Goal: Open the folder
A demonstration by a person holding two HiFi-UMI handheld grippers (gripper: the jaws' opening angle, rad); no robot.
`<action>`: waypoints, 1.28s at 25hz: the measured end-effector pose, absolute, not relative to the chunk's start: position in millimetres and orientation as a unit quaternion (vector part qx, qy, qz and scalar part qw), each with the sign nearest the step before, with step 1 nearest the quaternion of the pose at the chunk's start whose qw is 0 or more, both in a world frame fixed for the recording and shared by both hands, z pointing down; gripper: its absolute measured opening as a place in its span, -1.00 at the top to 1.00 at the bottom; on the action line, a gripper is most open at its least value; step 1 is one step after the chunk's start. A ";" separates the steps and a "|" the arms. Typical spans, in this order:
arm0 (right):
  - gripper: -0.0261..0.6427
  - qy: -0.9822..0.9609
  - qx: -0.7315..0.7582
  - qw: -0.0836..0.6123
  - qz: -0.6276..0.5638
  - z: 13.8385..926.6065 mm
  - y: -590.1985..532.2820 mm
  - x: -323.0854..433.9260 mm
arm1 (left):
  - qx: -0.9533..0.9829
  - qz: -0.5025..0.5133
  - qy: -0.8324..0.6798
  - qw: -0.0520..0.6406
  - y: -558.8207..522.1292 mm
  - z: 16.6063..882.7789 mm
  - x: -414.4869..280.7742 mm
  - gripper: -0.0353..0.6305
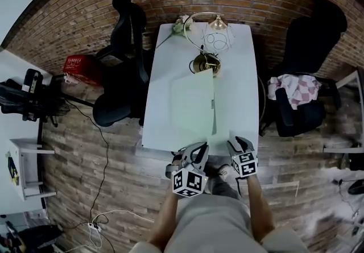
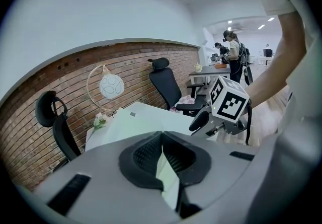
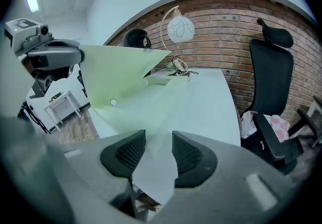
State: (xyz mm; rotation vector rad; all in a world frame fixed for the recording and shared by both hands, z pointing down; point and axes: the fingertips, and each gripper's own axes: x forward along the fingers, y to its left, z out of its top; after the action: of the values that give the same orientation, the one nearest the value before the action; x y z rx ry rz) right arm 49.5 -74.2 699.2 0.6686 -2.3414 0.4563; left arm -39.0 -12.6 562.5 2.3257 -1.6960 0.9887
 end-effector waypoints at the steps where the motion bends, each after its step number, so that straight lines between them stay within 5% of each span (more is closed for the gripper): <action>1: 0.41 -0.894 0.254 0.326 0.173 699.3 -74.3 49.3 | 0.760 0.322 -0.562 0.050 -11.4 561.0 -41.1 0.87; 32: 0.41 -0.897 0.241 0.333 0.161 699.0 -76.8 50.5 | 0.665 0.241 -0.703 0.075 25.9 514.4 -123.4 0.88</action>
State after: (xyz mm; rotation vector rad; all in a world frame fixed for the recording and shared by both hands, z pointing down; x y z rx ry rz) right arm 50.5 -76.8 699.0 0.6291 -2.3432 0.4210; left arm -123.4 25.9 514.4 1.9947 -2.1083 0.7243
